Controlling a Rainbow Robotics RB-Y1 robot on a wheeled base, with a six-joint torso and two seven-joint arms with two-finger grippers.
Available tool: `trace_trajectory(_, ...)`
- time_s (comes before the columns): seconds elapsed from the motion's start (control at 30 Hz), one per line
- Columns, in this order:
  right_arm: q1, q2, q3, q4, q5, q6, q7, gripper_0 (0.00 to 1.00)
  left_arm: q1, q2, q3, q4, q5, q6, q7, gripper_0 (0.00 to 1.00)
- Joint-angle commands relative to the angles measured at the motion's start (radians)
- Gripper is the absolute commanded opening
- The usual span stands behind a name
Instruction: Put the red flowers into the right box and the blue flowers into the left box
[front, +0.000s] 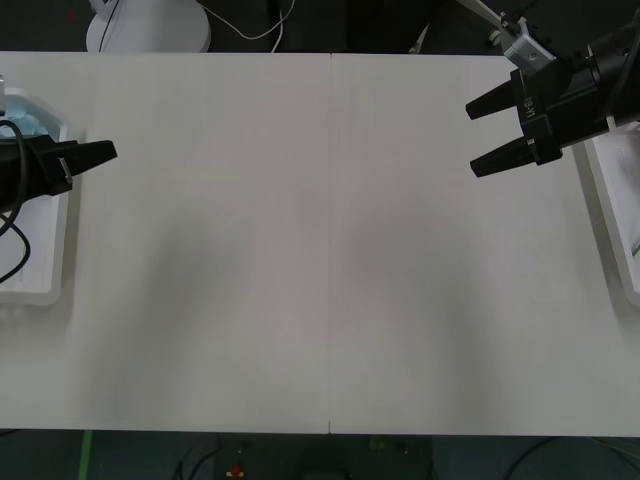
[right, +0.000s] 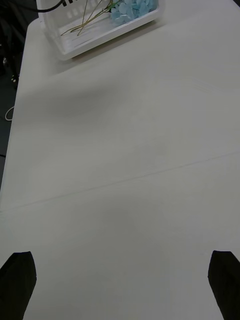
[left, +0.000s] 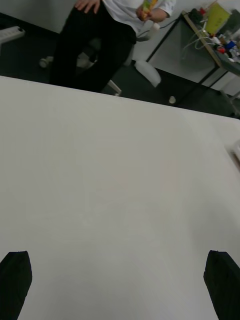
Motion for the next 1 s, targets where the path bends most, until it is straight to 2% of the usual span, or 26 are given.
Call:
trace_trajectory(0.03, 0.003, -0.040, -0.029, -0.026, -0.014, -0.008, -0.007, 1.00, -0.031, 0.076, -0.136, -0.016, 0.165, 0.009, -0.184, 1.00)
trace_trajectory(0.23, 0.003, -0.040, -0.029, -0.026, -0.014, -0.008, -0.007, 1.00, -0.066, 0.153, -0.304, -0.016, 0.373, -0.006, -0.380, 1.00)
trace_trajectory(0.4, 0.003, -0.040, -0.029, -0.026, -0.014, -0.008, -0.007, 1.00, -0.141, 0.173, -0.411, -0.016, 0.418, -0.029, -0.521, 1.00)
trace_trajectory(0.63, 0.003, -0.040, -0.029, -0.026, -0.014, -0.008, -0.007, 1.00, -0.327, 0.216, -0.632, -0.019, 0.547, -0.146, -0.620, 1.00)
trace_trajectory(0.77, 0.003, -0.040, -0.029, -0.026, -0.014, -0.008, -0.007, 1.00, -0.341, 0.207, -0.679, -0.044, 0.550, -0.204, -0.619, 1.00)
trace_trajectory(1.0, 0.003, -0.040, -0.029, -0.026, -0.014, -0.008, -0.007, 1.00, -0.339, 0.204, -0.690, -0.044, 0.545, -0.178, -0.620, 1.00)
